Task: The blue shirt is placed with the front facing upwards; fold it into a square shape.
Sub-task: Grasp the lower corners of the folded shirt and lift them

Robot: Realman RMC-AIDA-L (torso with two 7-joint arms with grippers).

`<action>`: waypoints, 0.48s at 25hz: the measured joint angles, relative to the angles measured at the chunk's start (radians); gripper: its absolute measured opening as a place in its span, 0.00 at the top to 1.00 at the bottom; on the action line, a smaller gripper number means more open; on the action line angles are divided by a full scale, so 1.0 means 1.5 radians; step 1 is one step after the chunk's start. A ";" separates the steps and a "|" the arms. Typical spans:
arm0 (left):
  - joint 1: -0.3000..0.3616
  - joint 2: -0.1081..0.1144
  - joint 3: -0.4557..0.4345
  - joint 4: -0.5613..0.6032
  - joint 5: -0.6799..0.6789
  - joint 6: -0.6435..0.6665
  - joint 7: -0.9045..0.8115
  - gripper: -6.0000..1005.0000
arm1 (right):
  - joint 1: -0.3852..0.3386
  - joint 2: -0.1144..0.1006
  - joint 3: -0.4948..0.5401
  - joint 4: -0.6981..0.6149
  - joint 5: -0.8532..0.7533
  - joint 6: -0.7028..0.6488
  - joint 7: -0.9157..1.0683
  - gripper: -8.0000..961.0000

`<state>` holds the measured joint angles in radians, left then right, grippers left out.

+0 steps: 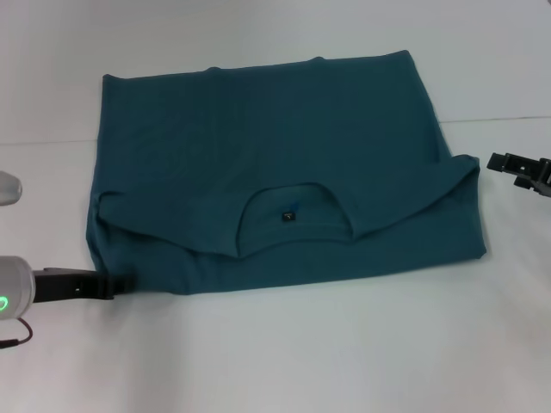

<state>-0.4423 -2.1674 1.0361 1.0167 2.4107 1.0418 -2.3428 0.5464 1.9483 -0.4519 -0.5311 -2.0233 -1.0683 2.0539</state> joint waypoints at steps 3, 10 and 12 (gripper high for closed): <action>-0.002 0.001 0.000 -0.002 0.000 0.000 -0.003 0.65 | -0.004 -0.004 -0.011 -0.010 -0.004 -0.026 0.015 0.17; -0.011 0.002 -0.004 0.001 0.000 0.014 -0.005 0.86 | 0.004 -0.066 -0.059 -0.115 -0.153 -0.230 0.180 0.17; -0.014 0.002 -0.004 0.000 0.000 0.017 -0.005 0.91 | 0.011 -0.078 -0.061 -0.158 -0.173 -0.290 0.213 0.17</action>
<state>-0.4632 -2.1641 1.0302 1.0165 2.4110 1.0675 -2.3496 0.5631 1.8307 -0.5439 -0.7683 -2.2829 -1.5032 2.3735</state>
